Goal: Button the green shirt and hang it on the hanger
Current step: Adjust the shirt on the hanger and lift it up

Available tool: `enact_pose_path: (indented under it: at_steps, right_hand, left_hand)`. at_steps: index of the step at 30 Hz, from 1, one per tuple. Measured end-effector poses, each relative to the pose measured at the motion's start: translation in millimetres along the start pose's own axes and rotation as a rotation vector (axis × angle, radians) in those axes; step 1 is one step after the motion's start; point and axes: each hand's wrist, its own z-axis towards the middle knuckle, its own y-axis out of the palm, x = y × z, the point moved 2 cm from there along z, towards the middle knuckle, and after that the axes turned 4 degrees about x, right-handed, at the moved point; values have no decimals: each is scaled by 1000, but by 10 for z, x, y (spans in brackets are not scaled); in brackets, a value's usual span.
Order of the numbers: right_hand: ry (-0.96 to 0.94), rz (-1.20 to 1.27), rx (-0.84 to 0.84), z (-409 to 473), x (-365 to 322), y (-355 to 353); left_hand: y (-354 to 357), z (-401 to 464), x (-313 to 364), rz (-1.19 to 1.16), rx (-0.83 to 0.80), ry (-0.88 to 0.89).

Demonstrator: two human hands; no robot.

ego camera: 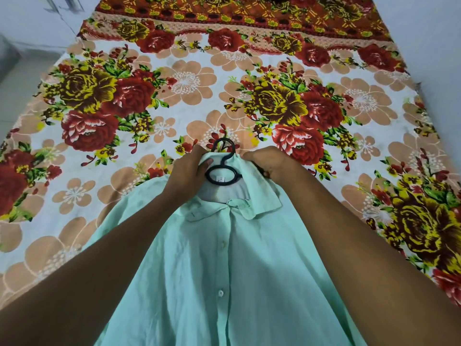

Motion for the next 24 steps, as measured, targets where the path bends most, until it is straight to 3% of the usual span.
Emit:
enact_pose_path:
  at_steps: [4, 11, 15, 17, 24]
  right_hand:
    - [34, 159, -33, 65, 72, 20]
    - [-285, -326, 77, -5, 102, 109]
    - [-373, -269, 159, -22, 162, 115]
    - [-397, -278, 158, -32, 176, 114]
    - [-208, -184, -17, 113, 93, 119]
  left_hand:
    - [48, -92, -24, -43, 98, 14]
    - [75, -134, -44, -104, 154, 1]
    - [46, -155, -24, -115, 138, -38]
    - [14, -82, 25, -116, 86, -90]
    - [-78, 458, 156, -287, -297, -474]
